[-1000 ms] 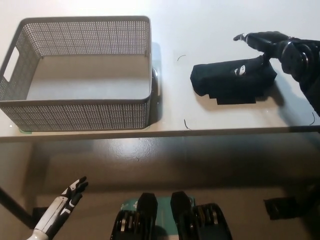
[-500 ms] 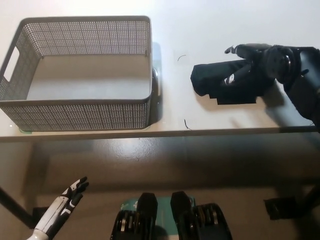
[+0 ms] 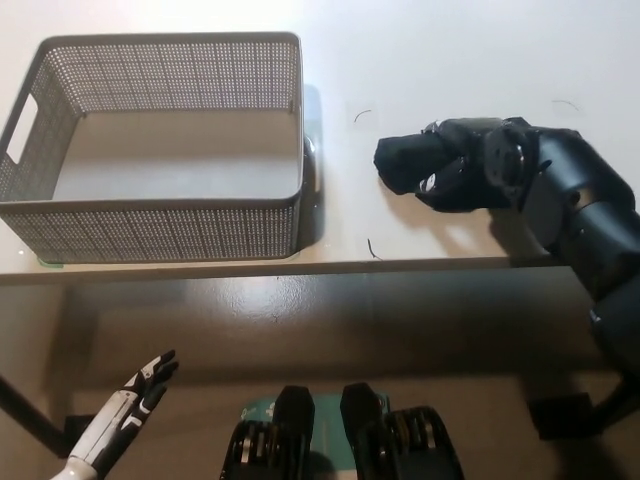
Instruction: Use the right hand to pick up the pencil case on the right hand side and put it into a grey container on the left side
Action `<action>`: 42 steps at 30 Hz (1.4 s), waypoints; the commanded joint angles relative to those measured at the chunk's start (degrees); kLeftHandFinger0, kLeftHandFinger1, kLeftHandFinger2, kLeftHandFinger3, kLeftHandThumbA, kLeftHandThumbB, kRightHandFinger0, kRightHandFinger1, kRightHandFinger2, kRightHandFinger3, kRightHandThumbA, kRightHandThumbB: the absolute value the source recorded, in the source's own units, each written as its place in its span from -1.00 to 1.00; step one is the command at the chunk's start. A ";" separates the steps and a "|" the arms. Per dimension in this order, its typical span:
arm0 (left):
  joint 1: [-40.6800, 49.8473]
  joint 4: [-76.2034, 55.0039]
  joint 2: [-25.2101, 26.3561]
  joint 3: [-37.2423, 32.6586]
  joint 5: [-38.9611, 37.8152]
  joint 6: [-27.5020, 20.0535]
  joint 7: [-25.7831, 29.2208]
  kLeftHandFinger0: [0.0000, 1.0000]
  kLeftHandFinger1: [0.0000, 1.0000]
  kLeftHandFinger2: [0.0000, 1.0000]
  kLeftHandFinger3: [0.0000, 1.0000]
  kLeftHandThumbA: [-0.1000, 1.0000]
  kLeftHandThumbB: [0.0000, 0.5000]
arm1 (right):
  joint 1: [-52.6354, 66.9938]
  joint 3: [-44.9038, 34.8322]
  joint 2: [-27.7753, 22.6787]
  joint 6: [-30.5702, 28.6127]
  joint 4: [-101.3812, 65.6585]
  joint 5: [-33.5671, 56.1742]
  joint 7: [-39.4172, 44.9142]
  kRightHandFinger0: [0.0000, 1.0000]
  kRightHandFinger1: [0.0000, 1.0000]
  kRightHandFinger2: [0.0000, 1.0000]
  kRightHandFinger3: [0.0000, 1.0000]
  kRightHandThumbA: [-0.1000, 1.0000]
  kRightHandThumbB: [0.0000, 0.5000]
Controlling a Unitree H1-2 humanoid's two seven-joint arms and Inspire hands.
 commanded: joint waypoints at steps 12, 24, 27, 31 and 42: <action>-1.62 -1.40 1.67 -0.16 -0.51 -3.54 -1.69 1.00 1.00 1.00 1.00 1.00 0.43 | 3.70 1.24 3.04 -0.34 2.96 -0.20 -6.65 1.00 1.00 1.00 1.00 0.25 1.00; -2.19 -0.70 2.05 -0.09 -0.17 -3.97 -1.74 1.00 1.00 1.00 1.00 1.00 0.34 | 4.54 -0.79 0.41 -4.61 1.92 0.92 -28.30 -1.00 -0.85 -0.44 0.05 -1.00 -0.13; -2.05 -0.83 2.05 -0.02 -0.21 -3.88 -1.91 1.00 1.00 1.00 1.00 1.00 0.36 | 4.80 -1.27 -0.30 -7.13 1.56 0.90 -31.28 -1.00 -0.86 -0.46 -0.34 -1.00 -0.13; -1.80 -1.14 1.96 0.10 -0.38 -3.21 -1.88 1.00 1.00 1.00 1.00 1.00 0.38 | 4.44 -2.25 -0.71 -9.07 1.00 0.94 -35.19 -1.00 -0.93 -0.63 -0.38 -1.00 0.14; -2.23 -0.68 2.34 0.08 0.81 -3.53 -1.83 1.00 1.00 1.00 1.00 1.00 0.38 | 0.34 -9.38 -1.12 -16.57 -5.83 4.30 -40.96 -1.00 -0.41 0.66 0.38 -1.00 -0.55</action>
